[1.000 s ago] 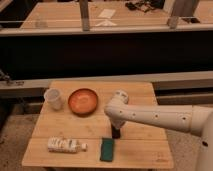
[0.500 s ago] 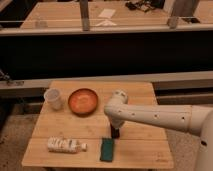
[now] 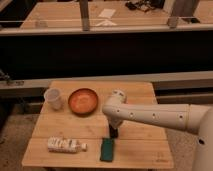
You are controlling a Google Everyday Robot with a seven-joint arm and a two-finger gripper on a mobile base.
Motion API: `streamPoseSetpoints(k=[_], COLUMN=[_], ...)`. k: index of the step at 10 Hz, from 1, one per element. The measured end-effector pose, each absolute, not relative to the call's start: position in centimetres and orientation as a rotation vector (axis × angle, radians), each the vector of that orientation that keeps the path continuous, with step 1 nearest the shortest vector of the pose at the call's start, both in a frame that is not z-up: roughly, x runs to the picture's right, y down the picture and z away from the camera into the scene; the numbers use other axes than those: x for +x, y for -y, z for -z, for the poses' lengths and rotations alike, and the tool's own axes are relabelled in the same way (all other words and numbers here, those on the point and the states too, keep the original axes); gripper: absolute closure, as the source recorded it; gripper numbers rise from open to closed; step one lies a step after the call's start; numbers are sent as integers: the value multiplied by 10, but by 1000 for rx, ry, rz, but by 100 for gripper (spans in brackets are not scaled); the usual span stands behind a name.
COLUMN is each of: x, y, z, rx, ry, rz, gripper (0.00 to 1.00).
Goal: Push the eraser across the table
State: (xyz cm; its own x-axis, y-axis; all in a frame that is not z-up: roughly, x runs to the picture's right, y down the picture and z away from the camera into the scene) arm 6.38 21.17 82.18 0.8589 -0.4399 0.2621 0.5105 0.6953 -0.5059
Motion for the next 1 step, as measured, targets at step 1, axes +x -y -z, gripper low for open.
streamPoseSetpoints(k=[1], x=[64], y=[-212], z=[-822], rx=[-601], ry=[124], rz=[532], gripper=[88])
